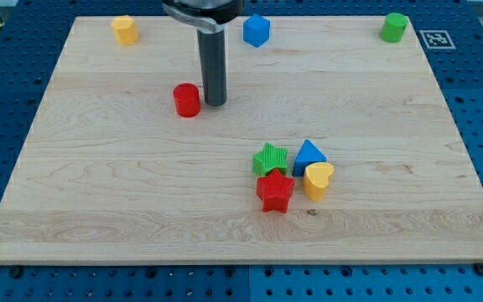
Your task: Push the red circle towards the left center of the board
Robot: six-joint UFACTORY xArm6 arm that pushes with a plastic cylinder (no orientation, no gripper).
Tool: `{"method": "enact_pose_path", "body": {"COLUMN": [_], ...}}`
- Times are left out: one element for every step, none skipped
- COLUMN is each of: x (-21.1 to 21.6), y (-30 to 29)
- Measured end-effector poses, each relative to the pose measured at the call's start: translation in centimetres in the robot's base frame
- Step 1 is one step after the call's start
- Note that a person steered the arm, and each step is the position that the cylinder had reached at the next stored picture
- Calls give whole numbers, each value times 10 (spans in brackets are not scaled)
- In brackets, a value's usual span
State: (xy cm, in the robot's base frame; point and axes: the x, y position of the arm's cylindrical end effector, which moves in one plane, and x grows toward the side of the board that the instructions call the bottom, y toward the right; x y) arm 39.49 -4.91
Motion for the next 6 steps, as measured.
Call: {"method": "enact_pose_path", "body": {"x": [0, 0, 0, 1, 7, 13], "y": [-26, -56, -87, -111, -126, -131]}}
